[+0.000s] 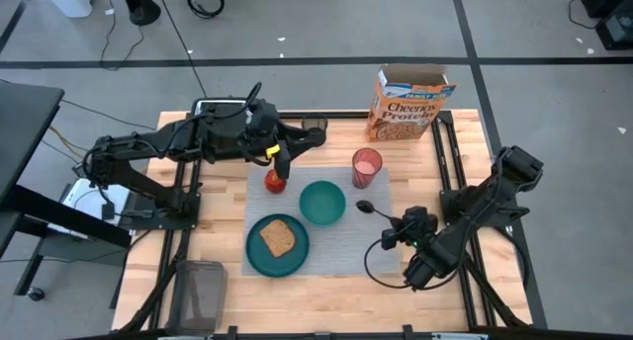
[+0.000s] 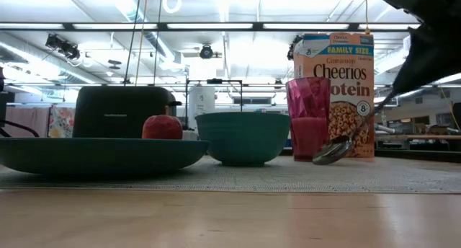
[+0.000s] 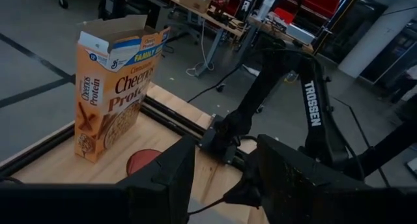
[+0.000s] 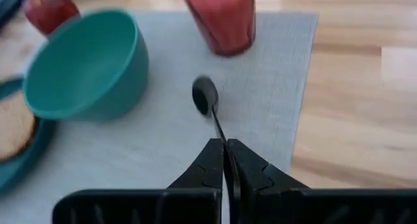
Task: Arrange a breakfast setting
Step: Put the black spoon on the gray placemat to the bottom right of the dark green bowl
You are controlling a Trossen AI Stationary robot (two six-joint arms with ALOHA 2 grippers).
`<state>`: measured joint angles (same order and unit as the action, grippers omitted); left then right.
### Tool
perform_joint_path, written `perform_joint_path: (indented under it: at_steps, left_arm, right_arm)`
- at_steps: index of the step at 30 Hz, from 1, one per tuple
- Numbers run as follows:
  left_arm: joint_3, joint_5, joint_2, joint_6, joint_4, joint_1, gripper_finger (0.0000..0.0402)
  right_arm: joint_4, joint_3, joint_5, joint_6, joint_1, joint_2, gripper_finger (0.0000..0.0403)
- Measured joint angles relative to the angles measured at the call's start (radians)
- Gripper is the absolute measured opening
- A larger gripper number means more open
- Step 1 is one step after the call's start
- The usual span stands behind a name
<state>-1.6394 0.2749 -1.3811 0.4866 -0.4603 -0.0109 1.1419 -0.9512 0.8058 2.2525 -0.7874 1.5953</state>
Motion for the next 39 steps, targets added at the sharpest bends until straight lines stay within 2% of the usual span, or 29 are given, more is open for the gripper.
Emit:
perform_joint_path:
  at_steps: [7,13,21,32,35,39]
  left_arm:
    - [0.000,0.000,0.000,0.000,0.000,0.000,0.0172]
    - [0.000,0.000,0.000,-0.001,0.000,0.000,0.0172]
    - [0.000,-0.033,0.000,0.000,0.000,-0.004,0.0172]
    - [0.000,-0.035,0.000,-0.058,0.005,-0.093,0.0172]
    - [0.001,-0.034,0.000,-0.079,0.018,-0.113,0.0172]
    - [0.001,-0.034,0.000,-0.088,0.028,-0.135,0.0172]
  right_arm:
    - [-0.060,0.000,-0.118,-0.111,-0.012,-0.019,0.0022]
    - [-0.180,0.001,-0.263,-0.248,-0.011,-0.019,0.0021]
    - [-0.332,0.001,-0.410,-0.386,0.040,-0.021,0.0009]
    - [-0.288,0.001,-0.390,-0.128,0.147,-0.046,0.0009]
    - [-0.314,0.015,-0.363,-0.129,0.184,-0.043,0.0009]
    - [-0.471,0.077,-0.368,-0.197,0.224,-0.044,0.0009]
